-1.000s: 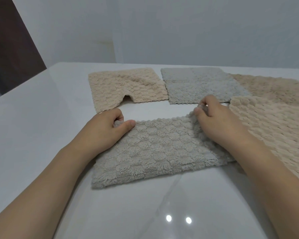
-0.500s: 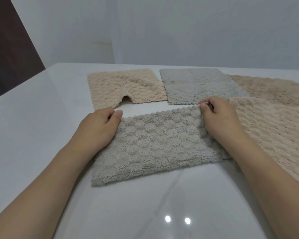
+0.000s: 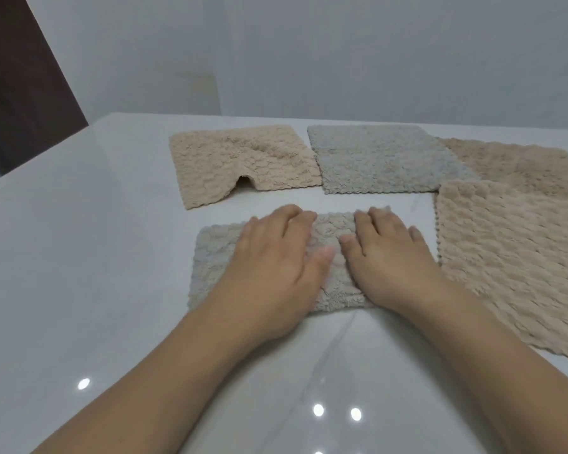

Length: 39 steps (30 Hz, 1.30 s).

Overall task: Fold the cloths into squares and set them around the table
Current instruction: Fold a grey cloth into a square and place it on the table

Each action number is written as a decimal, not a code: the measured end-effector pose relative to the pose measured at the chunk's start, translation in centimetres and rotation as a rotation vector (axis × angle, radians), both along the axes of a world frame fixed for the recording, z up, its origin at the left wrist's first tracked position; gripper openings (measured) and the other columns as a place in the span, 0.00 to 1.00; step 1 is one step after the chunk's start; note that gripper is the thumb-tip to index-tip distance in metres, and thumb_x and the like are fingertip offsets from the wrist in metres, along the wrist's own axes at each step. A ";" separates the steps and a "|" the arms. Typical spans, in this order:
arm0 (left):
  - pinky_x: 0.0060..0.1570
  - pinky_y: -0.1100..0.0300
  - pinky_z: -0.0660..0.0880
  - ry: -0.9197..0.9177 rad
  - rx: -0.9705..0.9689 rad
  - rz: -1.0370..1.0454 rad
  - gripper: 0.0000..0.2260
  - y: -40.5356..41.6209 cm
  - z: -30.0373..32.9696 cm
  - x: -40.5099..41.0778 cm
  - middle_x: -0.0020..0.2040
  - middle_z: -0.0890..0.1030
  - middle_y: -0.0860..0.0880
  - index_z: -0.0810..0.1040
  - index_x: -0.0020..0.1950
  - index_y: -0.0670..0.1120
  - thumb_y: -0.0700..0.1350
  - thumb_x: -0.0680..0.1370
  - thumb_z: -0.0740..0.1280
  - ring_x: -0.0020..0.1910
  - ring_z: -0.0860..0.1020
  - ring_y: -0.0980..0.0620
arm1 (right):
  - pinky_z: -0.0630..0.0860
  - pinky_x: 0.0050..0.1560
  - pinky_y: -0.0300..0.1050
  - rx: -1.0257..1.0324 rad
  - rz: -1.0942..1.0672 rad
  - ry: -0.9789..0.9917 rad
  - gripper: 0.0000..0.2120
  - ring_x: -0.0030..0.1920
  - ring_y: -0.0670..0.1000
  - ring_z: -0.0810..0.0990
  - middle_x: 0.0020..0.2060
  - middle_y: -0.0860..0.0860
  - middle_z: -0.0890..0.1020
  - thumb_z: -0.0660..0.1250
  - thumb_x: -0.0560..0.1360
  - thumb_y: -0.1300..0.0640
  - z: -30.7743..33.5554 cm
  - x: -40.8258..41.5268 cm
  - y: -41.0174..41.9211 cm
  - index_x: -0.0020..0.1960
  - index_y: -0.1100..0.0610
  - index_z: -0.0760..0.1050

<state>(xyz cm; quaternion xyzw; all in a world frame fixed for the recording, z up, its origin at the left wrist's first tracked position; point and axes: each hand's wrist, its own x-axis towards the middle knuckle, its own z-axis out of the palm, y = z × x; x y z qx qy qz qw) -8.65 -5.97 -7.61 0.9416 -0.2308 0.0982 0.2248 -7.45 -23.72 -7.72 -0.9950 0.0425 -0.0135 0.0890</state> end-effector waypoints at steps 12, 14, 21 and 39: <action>0.71 0.33 0.35 0.243 0.403 0.099 0.44 3.2 -0.9 -0.5 0.79 0.34 0.57 0.36 0.78 0.60 0.80 0.67 0.37 0.77 0.32 0.54 | 0.42 0.76 0.59 -0.002 -0.006 0.024 0.29 0.78 0.51 0.43 0.79 0.51 0.45 0.42 0.81 0.41 -1.1 1.1 -0.9 0.79 0.49 0.45; 0.71 0.33 0.34 0.288 0.392 0.117 0.48 4.9 -0.7 -1.0 0.78 0.32 0.58 0.34 0.78 0.61 0.83 0.64 0.40 0.76 0.30 0.56 | 0.42 0.76 0.59 0.000 -0.001 0.034 0.29 0.78 0.52 0.42 0.79 0.51 0.45 0.42 0.80 0.40 -1.0 1.3 -1.0 0.79 0.49 0.45; 0.74 0.39 0.33 0.319 0.312 0.127 0.52 8.5 -0.8 -2.3 0.79 0.36 0.59 0.37 0.78 0.61 0.85 0.60 0.44 0.78 0.34 0.56 | 0.45 0.75 0.59 0.022 -0.016 -0.072 0.29 0.78 0.55 0.47 0.79 0.56 0.49 0.45 0.80 0.42 -0.5 0.5 -0.5 0.78 0.52 0.53; 0.67 0.58 0.66 0.004 -0.363 0.053 0.11 9.3 -1.1 -2.2 0.49 0.82 0.57 0.80 0.51 0.49 0.52 0.79 0.60 0.52 0.77 0.59 | 0.67 0.62 0.56 0.114 0.101 -0.609 0.20 0.61 0.59 0.73 0.60 0.56 0.75 0.56 0.75 0.49 -0.3 1.2 -0.6 0.59 0.57 0.76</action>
